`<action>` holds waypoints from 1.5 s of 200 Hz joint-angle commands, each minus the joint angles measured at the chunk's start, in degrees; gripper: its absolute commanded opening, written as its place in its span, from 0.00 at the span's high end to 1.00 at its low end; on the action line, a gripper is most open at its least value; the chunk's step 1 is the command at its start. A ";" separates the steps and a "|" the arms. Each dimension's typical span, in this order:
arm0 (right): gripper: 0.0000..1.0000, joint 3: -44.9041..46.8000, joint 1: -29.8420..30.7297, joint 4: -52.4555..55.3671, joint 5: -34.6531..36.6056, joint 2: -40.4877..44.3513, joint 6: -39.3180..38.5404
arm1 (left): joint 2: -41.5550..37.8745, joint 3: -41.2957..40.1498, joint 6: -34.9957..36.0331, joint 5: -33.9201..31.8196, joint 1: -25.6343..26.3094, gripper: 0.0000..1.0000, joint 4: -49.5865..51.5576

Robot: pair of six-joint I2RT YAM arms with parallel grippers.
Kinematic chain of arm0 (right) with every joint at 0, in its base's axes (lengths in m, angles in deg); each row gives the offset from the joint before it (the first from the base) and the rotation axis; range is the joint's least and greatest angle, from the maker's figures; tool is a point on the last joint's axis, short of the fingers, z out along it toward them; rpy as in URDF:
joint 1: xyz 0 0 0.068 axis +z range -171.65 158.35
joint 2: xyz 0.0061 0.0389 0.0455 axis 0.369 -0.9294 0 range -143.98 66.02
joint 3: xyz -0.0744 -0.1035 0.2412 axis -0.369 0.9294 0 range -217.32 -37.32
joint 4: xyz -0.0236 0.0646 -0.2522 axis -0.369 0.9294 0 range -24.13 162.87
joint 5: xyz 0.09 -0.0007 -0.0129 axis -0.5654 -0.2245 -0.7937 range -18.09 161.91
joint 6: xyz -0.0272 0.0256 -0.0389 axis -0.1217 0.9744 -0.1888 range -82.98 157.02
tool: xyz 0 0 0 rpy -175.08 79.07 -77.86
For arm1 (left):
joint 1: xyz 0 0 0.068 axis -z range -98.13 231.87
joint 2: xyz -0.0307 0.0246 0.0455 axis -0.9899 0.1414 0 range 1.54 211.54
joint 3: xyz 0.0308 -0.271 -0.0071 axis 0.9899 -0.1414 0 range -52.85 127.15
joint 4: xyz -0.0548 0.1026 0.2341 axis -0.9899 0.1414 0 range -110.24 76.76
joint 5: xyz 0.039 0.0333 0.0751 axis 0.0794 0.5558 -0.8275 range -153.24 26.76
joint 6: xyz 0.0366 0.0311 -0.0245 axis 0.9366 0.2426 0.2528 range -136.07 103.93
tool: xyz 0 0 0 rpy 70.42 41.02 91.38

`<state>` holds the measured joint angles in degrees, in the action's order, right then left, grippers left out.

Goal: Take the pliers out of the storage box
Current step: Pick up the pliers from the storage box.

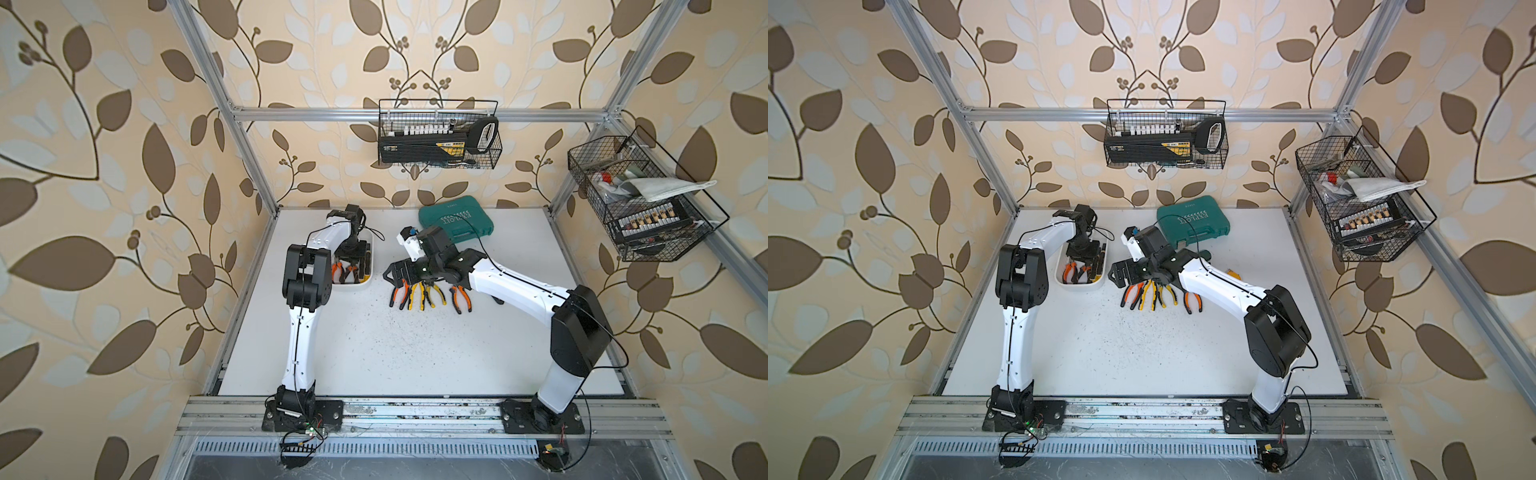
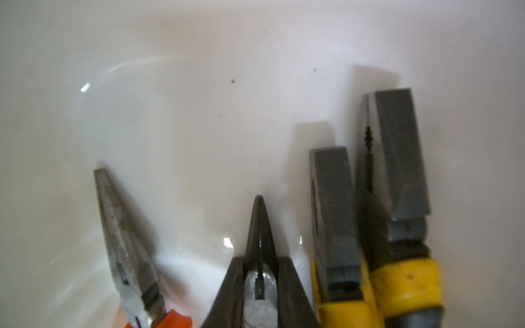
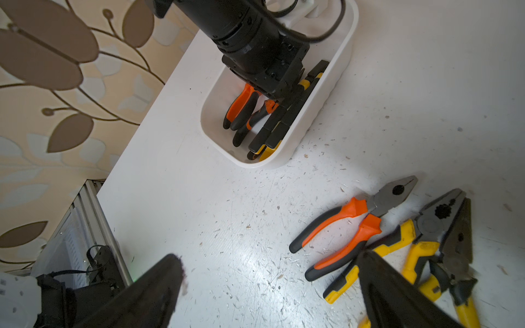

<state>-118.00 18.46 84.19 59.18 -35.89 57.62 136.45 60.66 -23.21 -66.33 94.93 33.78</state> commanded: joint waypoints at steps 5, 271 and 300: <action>0.01 -1.39 0.22 0.35 -1.36 -0.66 1.02 | 1.13 0.98 0.48 -1.63 -0.60 0.94 2.01; 0.04 -5.14 0.21 -15.59 -6.25 -7.46 16.97 | -20.69 5.72 -9.41 22.95 -1.86 1.00 3.97; 0.08 -7.03 -0.63 -15.36 -5.81 -9.03 18.38 | -24.45 -0.89 -13.76 31.44 -1.46 1.00 1.65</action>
<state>-122.22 18.38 70.42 53.85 -43.28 73.36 117.22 63.44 -31.30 -45.92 92.83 37.28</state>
